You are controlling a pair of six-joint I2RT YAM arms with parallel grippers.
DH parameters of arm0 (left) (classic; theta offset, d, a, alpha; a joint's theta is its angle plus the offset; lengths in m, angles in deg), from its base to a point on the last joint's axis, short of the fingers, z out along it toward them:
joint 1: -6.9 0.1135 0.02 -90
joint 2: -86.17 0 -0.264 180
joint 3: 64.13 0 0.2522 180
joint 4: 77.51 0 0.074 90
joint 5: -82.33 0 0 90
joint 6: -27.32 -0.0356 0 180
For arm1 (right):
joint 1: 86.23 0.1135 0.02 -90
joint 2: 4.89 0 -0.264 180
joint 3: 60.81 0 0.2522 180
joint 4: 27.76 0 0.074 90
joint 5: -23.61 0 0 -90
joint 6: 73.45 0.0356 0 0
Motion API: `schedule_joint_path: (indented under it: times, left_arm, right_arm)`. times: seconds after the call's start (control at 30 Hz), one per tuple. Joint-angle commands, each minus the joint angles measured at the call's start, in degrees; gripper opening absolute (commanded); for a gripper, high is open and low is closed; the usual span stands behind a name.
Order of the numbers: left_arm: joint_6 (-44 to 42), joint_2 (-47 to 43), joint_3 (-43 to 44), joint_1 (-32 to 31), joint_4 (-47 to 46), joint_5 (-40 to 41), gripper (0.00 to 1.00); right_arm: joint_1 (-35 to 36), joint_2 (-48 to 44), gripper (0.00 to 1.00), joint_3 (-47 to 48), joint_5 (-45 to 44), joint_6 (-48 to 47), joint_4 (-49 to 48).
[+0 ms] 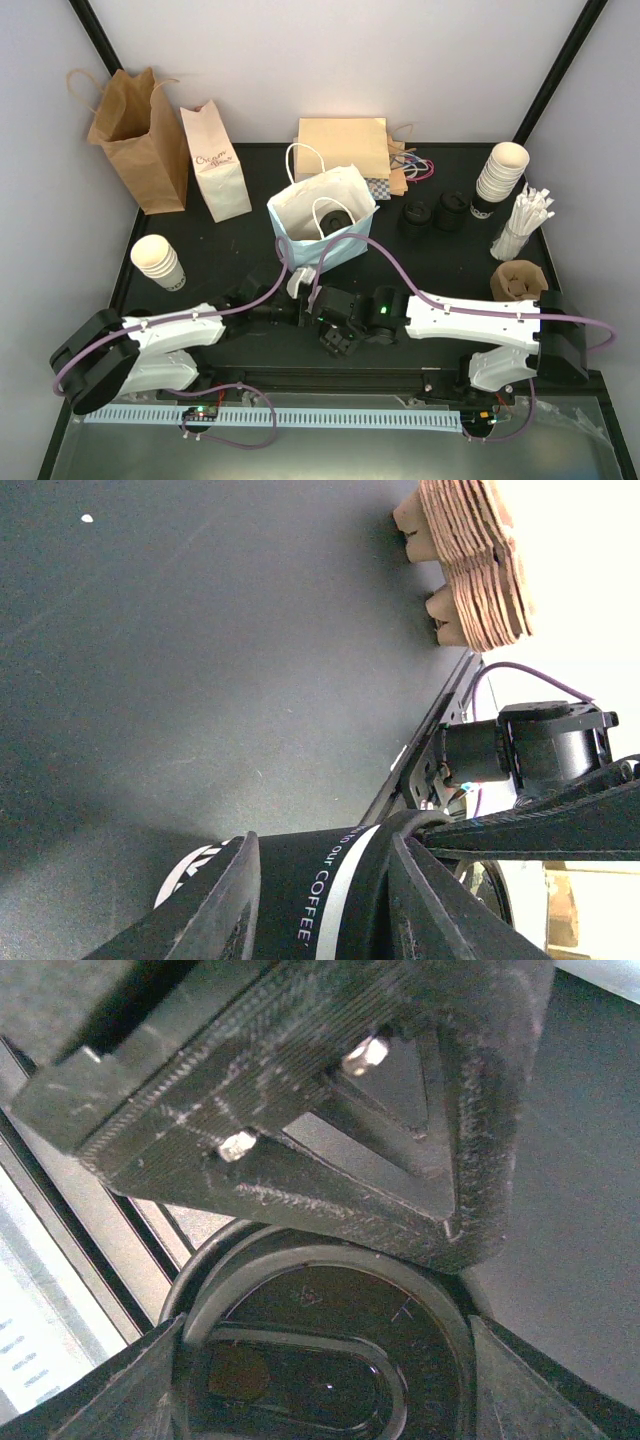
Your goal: Pack the takeout coffee
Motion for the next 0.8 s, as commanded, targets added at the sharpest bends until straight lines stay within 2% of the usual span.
schedule_joint_path:
  times: [0.0,0.43,0.77]
  left_arm:
    - [-3.5,2.5,-4.1,-1.9,8.9,1.3,0.37]
    - [-3.2,1.9,-3.5,-2.0,13.4,5.5,0.36]
    - [-3.6,-15.1,2.3,-1.9,28.5,12.5,0.45]
  right_arm:
    - [1.7,7.5,0.65,-4.4,9.2,1.0,0.2]
    - [1.7,10.1,0.65,-4.2,8.7,2.6,0.9]
    - [1.2,10.1,0.66,-3.4,2.3,6.9,3.1]
